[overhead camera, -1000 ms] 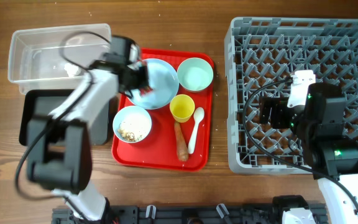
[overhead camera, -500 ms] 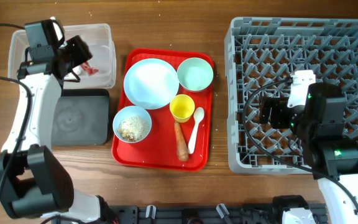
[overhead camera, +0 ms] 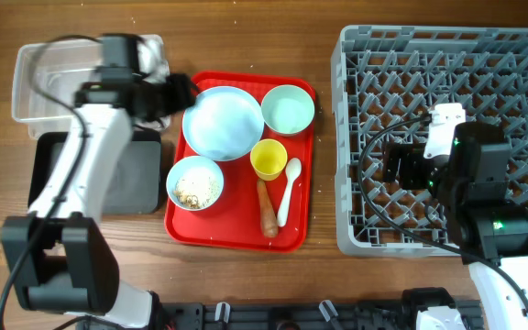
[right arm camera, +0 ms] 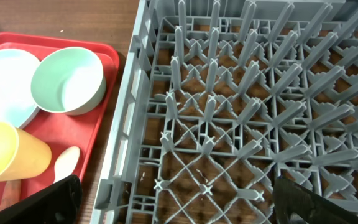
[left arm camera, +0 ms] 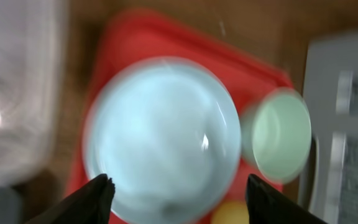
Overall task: Sort waste into correct bins and load items into the dishwasher rack
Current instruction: 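Drop the red wrapper into the clear bin with the left gripper, then grasp the yellow cup with the left gripper and lift it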
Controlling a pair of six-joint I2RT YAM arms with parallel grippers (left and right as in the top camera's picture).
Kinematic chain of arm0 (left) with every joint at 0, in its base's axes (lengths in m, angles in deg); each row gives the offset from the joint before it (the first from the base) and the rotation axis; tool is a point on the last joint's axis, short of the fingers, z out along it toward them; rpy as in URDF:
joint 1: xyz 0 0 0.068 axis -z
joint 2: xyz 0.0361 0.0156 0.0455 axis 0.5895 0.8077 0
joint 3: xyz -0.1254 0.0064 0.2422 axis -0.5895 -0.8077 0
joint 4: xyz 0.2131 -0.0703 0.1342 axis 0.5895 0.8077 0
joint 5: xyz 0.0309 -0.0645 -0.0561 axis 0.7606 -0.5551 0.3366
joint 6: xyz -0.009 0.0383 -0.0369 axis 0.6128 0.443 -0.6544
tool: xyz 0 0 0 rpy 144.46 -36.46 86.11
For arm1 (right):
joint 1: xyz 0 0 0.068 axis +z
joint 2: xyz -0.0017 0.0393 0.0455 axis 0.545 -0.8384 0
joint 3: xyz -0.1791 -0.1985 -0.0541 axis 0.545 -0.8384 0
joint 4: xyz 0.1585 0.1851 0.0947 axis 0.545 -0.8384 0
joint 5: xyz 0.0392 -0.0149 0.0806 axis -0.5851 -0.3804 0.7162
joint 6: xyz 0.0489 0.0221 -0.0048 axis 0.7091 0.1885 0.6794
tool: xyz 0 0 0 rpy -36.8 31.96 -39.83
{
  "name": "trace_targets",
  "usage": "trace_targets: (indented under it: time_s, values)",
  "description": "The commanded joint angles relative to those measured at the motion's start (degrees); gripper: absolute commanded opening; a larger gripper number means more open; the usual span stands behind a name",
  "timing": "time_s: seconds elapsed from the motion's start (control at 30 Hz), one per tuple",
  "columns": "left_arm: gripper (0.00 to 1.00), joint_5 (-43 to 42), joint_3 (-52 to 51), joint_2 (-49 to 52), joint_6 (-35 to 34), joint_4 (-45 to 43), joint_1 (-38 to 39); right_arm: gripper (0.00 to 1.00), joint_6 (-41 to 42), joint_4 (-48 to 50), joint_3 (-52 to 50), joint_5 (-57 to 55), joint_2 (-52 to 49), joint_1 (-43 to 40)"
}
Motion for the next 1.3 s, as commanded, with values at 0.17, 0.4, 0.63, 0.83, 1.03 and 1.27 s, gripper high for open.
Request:
trace_targets:
  time_s: [0.17, 0.4, 0.63, 0.83, 1.03, 1.27]
  values:
    - [0.73, 5.09, -2.03, -1.44, 0.52, 11.41, 15.08, 1.00, 0.81, 0.31, 1.29, 0.72, -0.11, -0.24]
    - [0.70, 9.90, -6.34, -0.57, 0.39, 6.43, 22.51, 1.00, 0.81, 0.07, 1.29, 0.74, -0.11, -0.24]
    - [0.35, 10.25, -6.95, 3.50, 0.31, 5.05, 24.65, 1.00, 0.83, -0.26, 1.29, 0.74, -0.11, -0.24]
    - [0.04, 10.23, -6.93, 4.92, 0.31, 2.69, 24.65, 1.00, 0.83, -0.52, 1.29, 0.72, -0.11, -0.24]
    - [0.04, 8.52, -6.34, 4.13, -3.10, -0.96, 22.86, 1.00, 0.81, -0.26, 1.29, 0.68, -0.11, -0.24]
    - [0.04, -21.40, -5.51, 0.52, -5.44, -4.28, 13.05, 1.00, 9.60, 6.38, 1.29, -6.21, -1.90, -0.24]
